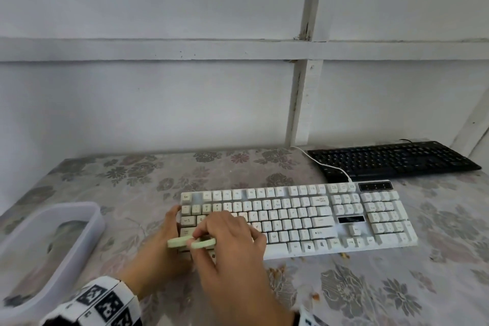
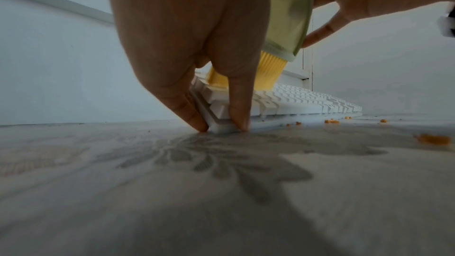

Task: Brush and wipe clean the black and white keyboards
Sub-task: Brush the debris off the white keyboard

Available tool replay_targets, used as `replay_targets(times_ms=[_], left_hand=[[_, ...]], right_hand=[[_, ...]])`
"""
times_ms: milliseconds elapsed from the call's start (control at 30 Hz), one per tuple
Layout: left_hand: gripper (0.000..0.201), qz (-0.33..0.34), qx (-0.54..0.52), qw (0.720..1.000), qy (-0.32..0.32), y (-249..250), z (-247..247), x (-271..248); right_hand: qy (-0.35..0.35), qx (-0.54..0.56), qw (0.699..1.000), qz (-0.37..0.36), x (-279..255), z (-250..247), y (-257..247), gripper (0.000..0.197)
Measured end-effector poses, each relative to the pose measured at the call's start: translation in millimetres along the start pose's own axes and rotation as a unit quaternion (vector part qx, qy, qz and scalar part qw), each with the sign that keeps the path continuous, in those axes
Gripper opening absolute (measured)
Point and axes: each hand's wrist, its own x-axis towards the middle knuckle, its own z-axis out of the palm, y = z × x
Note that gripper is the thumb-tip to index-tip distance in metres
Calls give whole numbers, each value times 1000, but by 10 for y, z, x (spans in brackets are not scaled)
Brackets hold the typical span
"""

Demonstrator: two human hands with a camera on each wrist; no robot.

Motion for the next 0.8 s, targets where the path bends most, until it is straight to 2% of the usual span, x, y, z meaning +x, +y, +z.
replay_targets(times_ms=[100,200,333,467,667,800], left_hand=[[82,3,-12,1000,-3,90,-46,-89],[94,6,-49,999,-19,185,-100,-179],[98,9,-52,998,-25,180,-117,-208],[97,10,-40,999,-13,206,-110,-207],[102,4,-55,998,-25,234,-126,-226],[102,-1,-46,999,-29,229,-120,-219]], right_hand=[[103,-92,990,-14,-33,21,15,9],[138,-138,981,-5,-57,3,97,11],[169,-164,972,16,-71,-85,158,13],[157,-103,982,-17,-102,-58,56,12],[97,-44,994,41,-130,-179,242,19],[87,9,996,20,-122,-252,176,16]])
